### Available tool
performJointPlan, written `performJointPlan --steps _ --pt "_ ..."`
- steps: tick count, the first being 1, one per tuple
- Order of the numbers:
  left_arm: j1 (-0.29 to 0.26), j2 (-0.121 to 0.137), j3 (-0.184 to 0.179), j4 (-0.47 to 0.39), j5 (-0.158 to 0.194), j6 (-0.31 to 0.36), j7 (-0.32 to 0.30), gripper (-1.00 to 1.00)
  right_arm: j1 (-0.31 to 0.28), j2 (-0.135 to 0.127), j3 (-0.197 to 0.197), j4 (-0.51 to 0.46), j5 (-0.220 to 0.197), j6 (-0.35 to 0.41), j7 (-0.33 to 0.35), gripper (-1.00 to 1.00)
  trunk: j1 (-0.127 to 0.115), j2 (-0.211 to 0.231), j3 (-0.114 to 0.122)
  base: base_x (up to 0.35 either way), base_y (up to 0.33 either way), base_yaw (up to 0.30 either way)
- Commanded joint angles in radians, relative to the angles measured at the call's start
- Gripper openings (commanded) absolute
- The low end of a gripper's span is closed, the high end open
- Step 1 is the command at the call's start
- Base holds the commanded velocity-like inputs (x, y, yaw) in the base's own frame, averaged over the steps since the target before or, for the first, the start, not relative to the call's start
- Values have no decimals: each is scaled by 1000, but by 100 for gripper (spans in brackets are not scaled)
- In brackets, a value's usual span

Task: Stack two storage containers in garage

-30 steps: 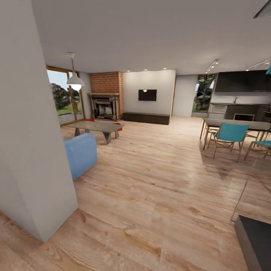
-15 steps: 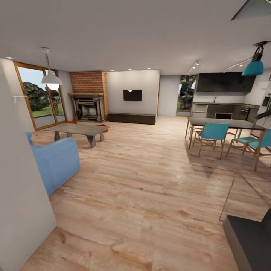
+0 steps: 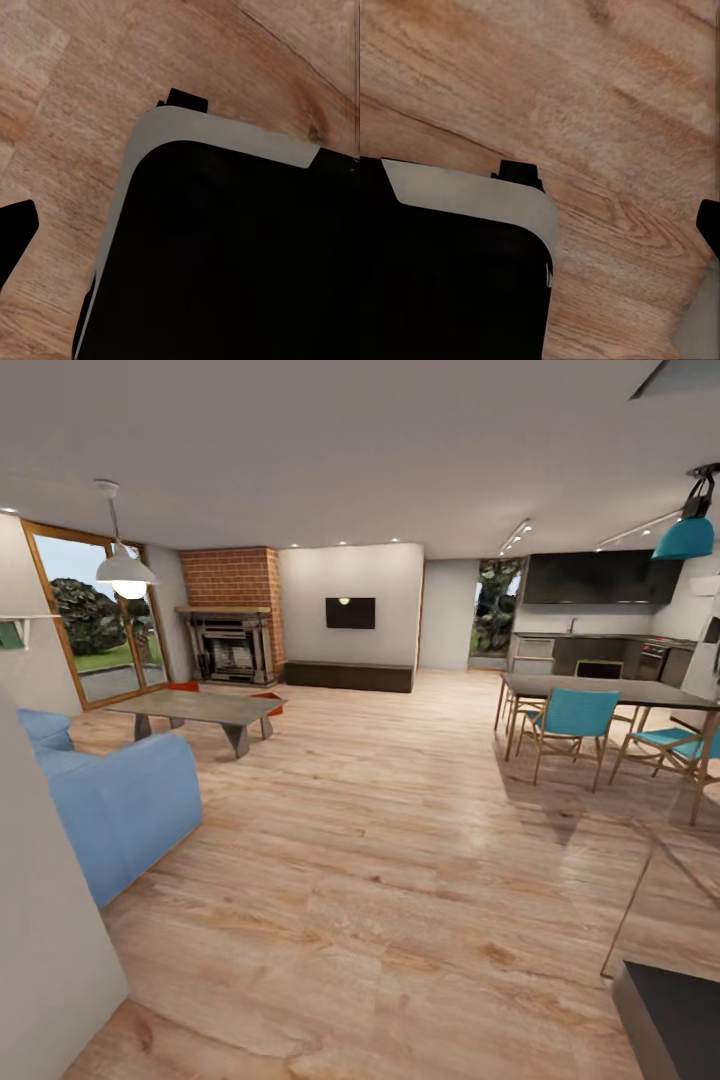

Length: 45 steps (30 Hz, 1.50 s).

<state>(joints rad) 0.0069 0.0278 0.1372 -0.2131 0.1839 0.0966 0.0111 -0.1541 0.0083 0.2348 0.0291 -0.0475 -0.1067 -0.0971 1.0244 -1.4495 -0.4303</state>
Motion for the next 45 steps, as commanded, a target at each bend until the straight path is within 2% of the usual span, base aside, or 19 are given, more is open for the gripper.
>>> performJointPlan --steps 1,11,23,45 --pt "1 0 1 -3 11 8 1 100 -1 0 8 3 -5 -5 -4 100 1 0 -1 334 0 0" --pt "1 -1 2 0 11 9 1 100 -2 -3 7 3 -6 -5 -6 100 1 0 -1 334 0 -19" --pt "1 -1 2 -7 9 9 1 100 -2 -6 8 3 -4 -4 -4 100 1 0 -1 334 0 -262" --pt "1 -2 2 -10 9 9 1 100 -2 -9 13 2 9 -5 -6 100 1 0 -1 334 0 -6"
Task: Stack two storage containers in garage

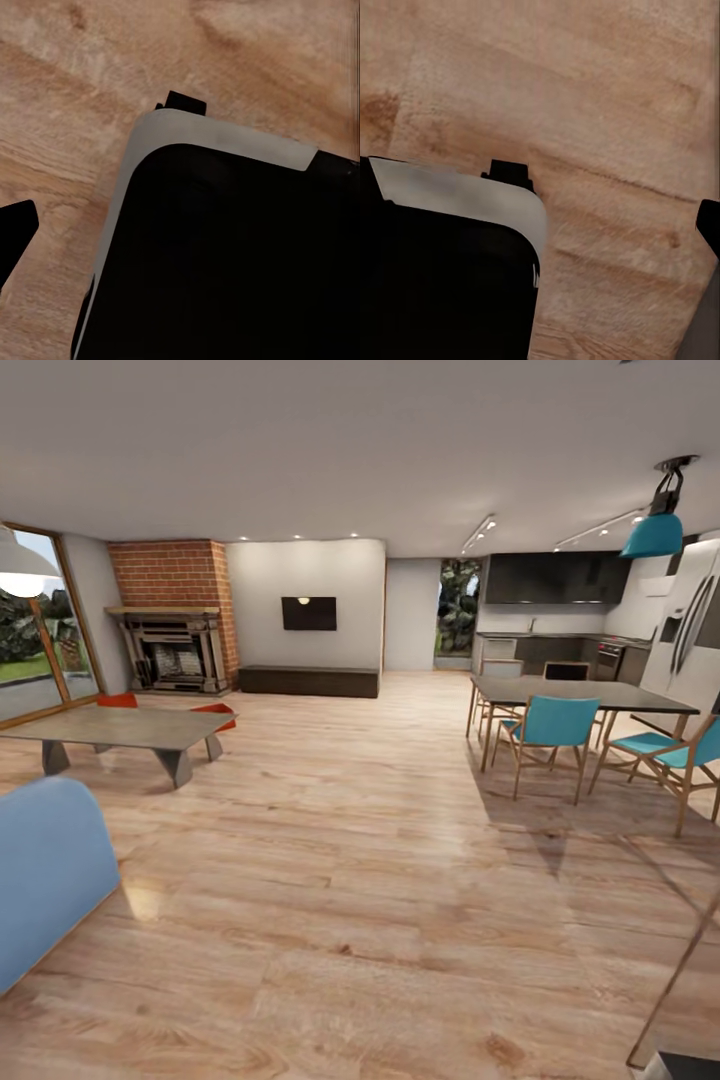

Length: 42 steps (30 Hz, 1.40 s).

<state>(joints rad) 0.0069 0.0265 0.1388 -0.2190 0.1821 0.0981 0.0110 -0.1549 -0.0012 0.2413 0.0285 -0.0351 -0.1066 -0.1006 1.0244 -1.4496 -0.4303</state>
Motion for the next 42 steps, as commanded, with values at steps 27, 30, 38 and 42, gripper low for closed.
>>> performJointPlan --steps 27,30,38,42 --pt "1 -3 -1 5 11 6 0 100 -2 1 3 3 -18 -5 -2 100 1 0 -1 334 0 0" --pt "1 -3 -1 9 12 0 0 100 -2 1 1 3 -18 -5 -2 100 1 0 -1 334 0 0" --pt "1 -5 -1 10 10 3 0 100 -2 -2 2 3 -19 -4 -3 100 1 0 -1 334 0 0" --pt "1 -5 -1 10 10 1 0 100 -2 -3 3 3 -19 -4 -3 100 1 0 -1 334 0 0"
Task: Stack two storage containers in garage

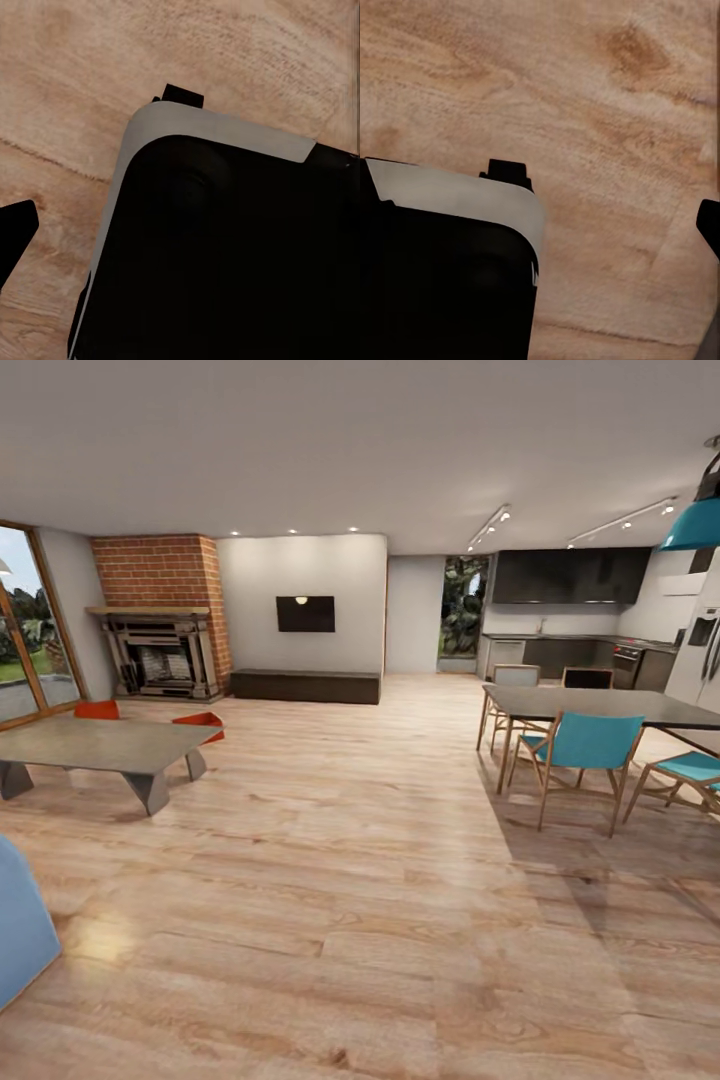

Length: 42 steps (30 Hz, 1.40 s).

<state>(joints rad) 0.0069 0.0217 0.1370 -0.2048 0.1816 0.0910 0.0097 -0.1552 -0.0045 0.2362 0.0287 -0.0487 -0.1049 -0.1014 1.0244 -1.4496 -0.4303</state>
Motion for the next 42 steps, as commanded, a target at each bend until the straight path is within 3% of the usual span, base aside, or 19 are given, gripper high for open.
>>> performJointPlan --steps 1,42 --pt "1 0 1 -4 11 7 1 100 -1 0 8 3 -5 -6 -2 100 1 0 -1 334 0 0" --pt "1 0 1 -4 12 4 1 100 -1 0 9 3 1 -7 -3 100 1 0 -1 334 0 0"
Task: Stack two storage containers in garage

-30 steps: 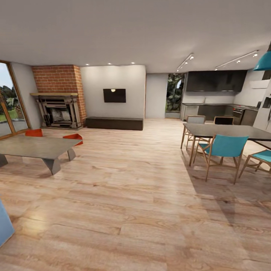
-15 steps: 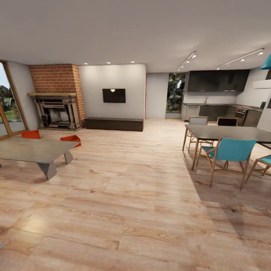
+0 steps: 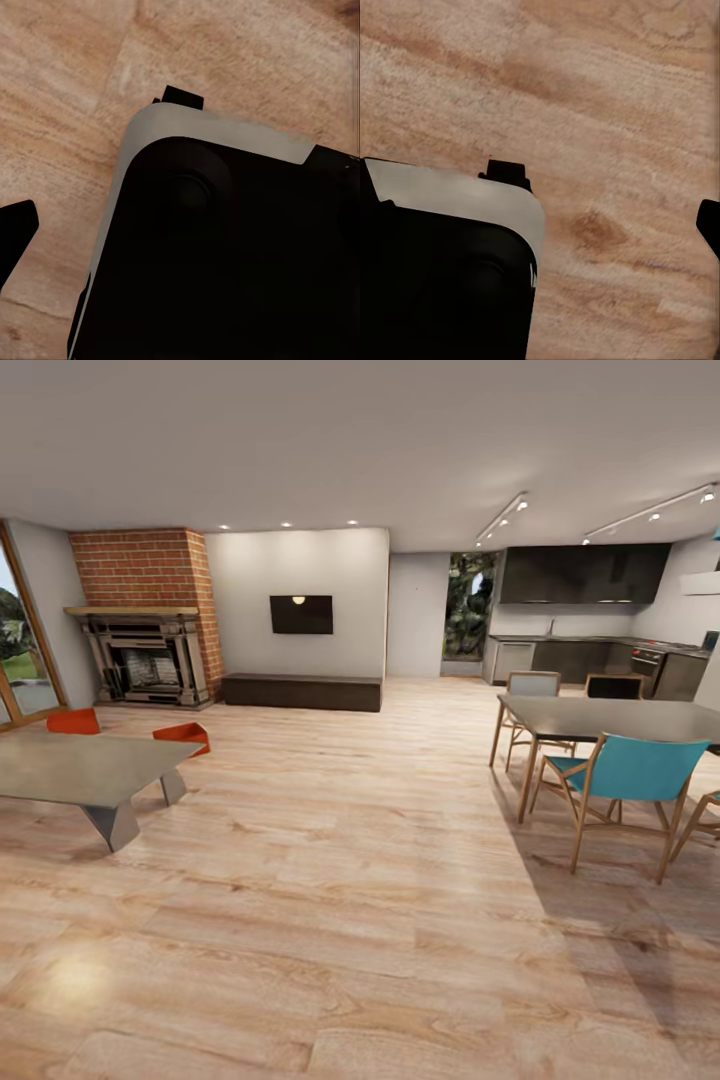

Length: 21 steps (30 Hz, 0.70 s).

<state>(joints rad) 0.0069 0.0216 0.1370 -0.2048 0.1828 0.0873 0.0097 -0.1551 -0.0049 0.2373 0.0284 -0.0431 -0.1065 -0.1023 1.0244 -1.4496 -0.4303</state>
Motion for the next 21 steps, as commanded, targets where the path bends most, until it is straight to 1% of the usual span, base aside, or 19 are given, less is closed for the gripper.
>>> performJointPlan --steps 1,21 --pt "1 0 1 -4 10 8 1 100 -1 0 7 3 -4 -5 -2 100 1 0 -1 334 0 0" --pt "1 2 1 -4 12 8 1 100 -1 1 8 3 -2 -5 -2 100 1 0 -1 334 0 0"
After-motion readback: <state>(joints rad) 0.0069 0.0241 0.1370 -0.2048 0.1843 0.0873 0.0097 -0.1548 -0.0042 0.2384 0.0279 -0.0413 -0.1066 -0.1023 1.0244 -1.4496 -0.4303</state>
